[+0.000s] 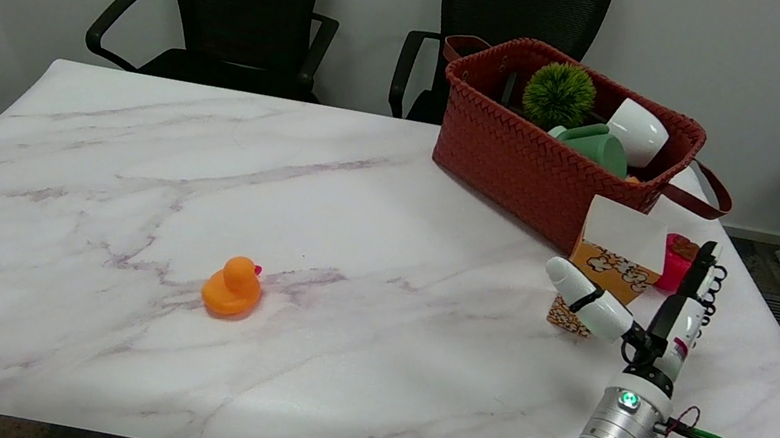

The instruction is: Pick up the popcorn box.

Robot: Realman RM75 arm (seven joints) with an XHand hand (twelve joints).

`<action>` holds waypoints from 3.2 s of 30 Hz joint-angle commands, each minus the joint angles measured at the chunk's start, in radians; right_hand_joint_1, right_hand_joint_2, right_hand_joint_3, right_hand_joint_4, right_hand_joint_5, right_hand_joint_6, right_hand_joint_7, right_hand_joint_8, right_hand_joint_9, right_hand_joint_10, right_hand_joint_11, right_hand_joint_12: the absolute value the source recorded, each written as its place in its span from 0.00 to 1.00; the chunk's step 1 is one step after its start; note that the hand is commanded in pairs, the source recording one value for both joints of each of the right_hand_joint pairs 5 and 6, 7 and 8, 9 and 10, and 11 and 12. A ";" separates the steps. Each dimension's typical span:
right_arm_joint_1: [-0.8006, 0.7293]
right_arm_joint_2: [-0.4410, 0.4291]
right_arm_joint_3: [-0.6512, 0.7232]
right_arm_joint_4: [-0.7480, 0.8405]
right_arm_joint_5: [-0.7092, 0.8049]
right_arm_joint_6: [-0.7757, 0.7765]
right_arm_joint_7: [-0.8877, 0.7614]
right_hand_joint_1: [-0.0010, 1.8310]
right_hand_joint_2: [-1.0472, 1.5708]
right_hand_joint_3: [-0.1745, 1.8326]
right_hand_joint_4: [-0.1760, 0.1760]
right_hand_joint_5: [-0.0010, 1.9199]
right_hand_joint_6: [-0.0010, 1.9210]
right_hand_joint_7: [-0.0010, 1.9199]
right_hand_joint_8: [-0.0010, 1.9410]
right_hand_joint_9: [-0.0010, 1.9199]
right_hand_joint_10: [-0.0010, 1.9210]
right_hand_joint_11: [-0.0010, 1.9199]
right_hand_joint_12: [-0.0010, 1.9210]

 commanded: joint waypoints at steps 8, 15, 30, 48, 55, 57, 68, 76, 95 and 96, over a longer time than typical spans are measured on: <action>0.011 0.000 0.047 -0.045 0.066 -0.157 0.023 0.55 0.45 0.16 0.50 0.00 0.00 0.00 0.00 0.00 0.00 0.00 0.00; 0.018 0.002 0.054 -0.052 0.069 -0.185 0.023 0.54 0.45 0.17 0.50 0.00 0.00 0.00 0.00 0.00 0.00 0.00 0.00; 0.056 0.002 0.070 -0.090 0.090 -0.243 0.036 0.53 0.47 0.16 0.50 0.00 0.00 0.00 0.00 0.00 0.00 0.00 0.00; 0.074 0.004 0.061 -0.105 0.113 -0.210 0.056 0.56 0.50 0.11 0.50 0.00 0.00 0.14 0.14 0.18 0.18 0.01 0.01; 0.074 0.002 0.059 -0.099 0.109 -0.185 0.056 0.58 0.54 0.09 0.50 0.02 0.02 0.38 0.38 0.35 0.35 0.22 0.22; 0.074 0.002 0.057 -0.099 0.107 -0.181 0.056 0.58 0.54 0.11 0.50 0.03 0.03 0.40 0.40 0.37 0.37 0.24 0.24; 0.074 -0.004 0.057 -0.097 0.102 -0.169 0.056 0.59 0.56 0.14 0.50 0.07 0.07 0.44 0.44 0.41 0.41 0.29 0.29; 0.076 -0.004 0.057 -0.081 0.101 -0.176 0.059 0.59 0.56 0.14 0.50 0.09 0.09 0.47 0.47 0.42 0.42 0.34 0.34; 0.087 0.000 0.051 -0.050 0.071 -0.176 0.059 0.61 0.57 0.16 0.50 0.25 0.25 0.61 0.61 0.48 0.48 0.49 0.49; 0.088 0.000 0.051 -0.049 0.068 -0.176 0.059 0.61 0.57 0.16 0.50 0.26 0.26 0.62 0.61 0.49 0.49 0.49 0.49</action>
